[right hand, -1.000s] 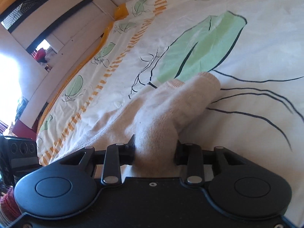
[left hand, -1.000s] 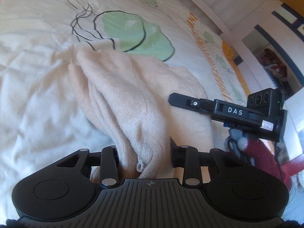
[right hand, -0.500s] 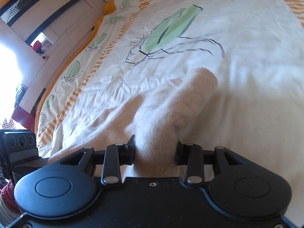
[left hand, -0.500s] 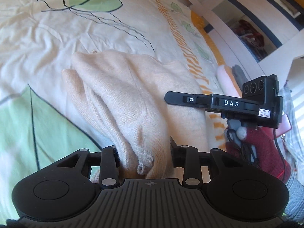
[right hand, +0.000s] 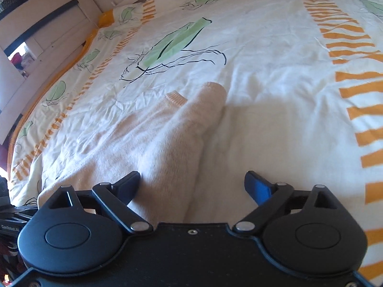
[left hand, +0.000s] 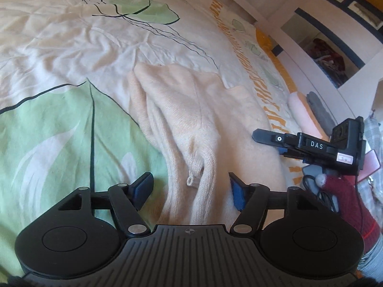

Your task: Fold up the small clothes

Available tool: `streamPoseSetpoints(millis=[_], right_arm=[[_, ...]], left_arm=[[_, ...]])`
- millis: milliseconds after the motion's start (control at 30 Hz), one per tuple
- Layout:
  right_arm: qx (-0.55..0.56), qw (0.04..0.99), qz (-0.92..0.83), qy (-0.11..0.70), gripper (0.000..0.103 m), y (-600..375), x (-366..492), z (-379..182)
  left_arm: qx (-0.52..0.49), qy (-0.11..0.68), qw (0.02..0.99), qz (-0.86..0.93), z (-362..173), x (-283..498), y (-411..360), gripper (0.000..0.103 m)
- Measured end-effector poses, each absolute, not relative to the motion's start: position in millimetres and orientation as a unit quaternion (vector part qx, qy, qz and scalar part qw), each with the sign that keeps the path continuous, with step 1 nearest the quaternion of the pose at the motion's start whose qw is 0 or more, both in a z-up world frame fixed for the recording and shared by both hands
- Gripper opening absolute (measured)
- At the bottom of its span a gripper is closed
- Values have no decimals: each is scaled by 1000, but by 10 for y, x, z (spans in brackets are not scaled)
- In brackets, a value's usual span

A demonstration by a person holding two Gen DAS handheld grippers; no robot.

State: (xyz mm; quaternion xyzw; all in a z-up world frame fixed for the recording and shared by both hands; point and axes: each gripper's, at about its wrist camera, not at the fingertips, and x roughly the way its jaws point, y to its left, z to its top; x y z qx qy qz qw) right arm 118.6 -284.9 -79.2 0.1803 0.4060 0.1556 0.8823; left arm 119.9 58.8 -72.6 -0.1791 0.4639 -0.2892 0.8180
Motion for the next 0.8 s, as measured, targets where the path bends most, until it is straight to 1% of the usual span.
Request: streamPoseSetpoints(millis=[100, 300, 367, 433, 700, 800], right_arm=[[176, 887, 147, 400, 98, -2833, 1076, -818], [170, 893, 135, 394, 99, -2812, 901, -823], [166, 895, 131, 394, 100, -2797, 859, -817], [162, 895, 127, 395, 102, -2789, 818, -820], [135, 904, 112, 390, 102, -2682, 705, -814], [135, 907, 108, 383, 102, -2670, 664, -755]], left_arm=[[-195, 460, 821, -275, -730, 1130, 686, 70], [-211, 451, 834, -239, -739, 1044, 807, 70], [-205, 448, 841, -224, -731, 1009, 809, 70], [-192, 445, 849, -210, -726, 978, 806, 70], [-169, 449, 856, -194, -743, 1012, 750, 71], [-161, 441, 863, -188, -624, 940, 765, 71]])
